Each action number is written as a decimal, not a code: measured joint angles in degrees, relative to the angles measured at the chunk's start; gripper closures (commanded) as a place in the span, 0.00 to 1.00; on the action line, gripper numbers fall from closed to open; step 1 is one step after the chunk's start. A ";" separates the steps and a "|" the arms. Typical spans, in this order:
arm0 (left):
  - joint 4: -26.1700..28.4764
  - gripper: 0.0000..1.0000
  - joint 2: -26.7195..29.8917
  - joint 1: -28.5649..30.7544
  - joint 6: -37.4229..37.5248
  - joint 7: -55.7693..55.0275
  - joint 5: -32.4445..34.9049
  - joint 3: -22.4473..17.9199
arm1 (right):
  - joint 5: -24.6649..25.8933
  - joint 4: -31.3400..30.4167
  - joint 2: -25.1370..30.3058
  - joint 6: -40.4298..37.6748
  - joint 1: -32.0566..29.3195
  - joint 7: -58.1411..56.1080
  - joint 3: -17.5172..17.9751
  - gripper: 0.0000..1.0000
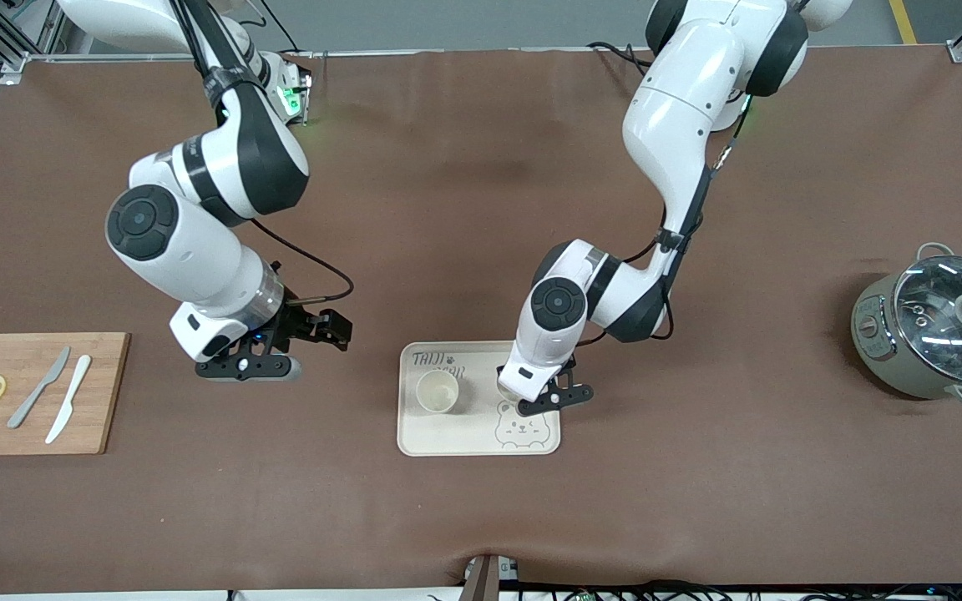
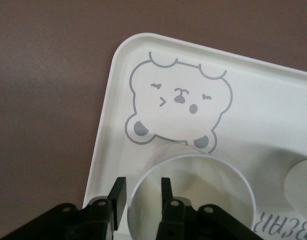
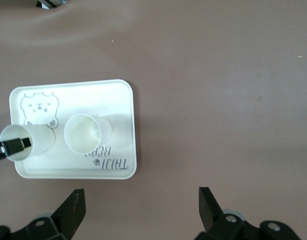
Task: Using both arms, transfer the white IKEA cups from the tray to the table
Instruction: 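Reach the right gripper toward the other cup while the left gripper holds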
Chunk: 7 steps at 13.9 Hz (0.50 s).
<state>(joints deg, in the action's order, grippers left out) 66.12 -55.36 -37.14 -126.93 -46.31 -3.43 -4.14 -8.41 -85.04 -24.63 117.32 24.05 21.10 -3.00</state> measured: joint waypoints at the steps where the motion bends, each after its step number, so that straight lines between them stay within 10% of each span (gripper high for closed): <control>1: 0.01 1.00 -0.01 0.00 0.00 0.00 0.00 -0.02 | 0.00 -0.03 -0.87 1.51 0.51 1.59 0.01 0.00; 7: -0.61 1.00 0.55 0.34 0.33 -0.30 0.00 -0.63 | 0.28 -0.06 -7.49 8.25 5.26 5.40 -0.05 0.00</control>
<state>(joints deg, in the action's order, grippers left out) 65.50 -54.81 -36.80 -126.60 -46.60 -3.43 -4.77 -8.13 -85.10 -32.12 125.58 29.30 26.50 -3.05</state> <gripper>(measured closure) 0.965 0.000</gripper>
